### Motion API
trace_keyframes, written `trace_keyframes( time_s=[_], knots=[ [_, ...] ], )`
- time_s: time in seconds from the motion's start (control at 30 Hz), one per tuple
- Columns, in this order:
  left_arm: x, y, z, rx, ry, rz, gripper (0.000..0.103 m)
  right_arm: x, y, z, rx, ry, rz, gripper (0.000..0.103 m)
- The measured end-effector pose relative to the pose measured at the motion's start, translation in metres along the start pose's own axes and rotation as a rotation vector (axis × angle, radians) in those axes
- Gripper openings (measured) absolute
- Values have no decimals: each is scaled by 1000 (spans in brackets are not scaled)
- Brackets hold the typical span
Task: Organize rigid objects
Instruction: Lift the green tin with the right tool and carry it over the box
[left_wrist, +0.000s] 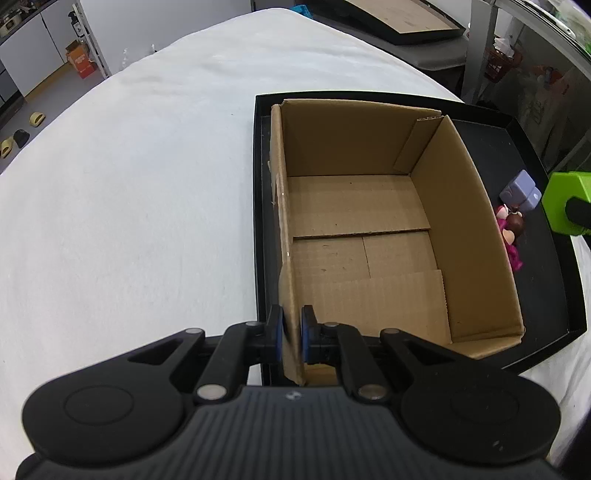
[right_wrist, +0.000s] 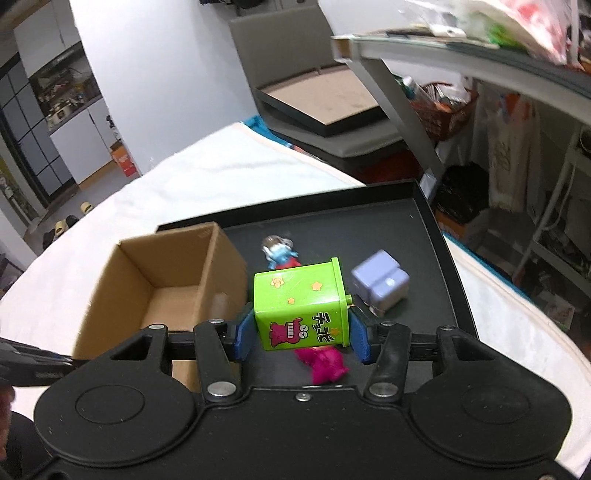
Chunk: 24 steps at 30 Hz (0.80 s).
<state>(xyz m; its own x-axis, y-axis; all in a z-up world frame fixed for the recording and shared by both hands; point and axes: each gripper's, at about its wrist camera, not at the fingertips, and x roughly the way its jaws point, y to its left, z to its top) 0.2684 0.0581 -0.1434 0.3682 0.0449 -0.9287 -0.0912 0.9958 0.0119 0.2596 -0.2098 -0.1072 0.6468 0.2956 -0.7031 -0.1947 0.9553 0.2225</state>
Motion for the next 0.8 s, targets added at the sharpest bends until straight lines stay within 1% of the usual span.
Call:
trace_keyframes(
  time_s=[0.13, 0.37, 0.67, 0.8],
  knots=[
    [3, 3, 2, -35, 17, -19, 9, -5, 12, 5, -9, 6, 4, 50],
    [9, 7, 2, -54, 27, -44, 9, -11, 38, 13, -47, 9, 5, 50],
    [11, 13, 5, -71, 51, -71, 9, -3, 79, 22, -79, 16, 39, 50],
    [12, 17, 4, -77, 55, -89, 9, 7, 93, 25, -91, 28, 55, 50]
  ],
)
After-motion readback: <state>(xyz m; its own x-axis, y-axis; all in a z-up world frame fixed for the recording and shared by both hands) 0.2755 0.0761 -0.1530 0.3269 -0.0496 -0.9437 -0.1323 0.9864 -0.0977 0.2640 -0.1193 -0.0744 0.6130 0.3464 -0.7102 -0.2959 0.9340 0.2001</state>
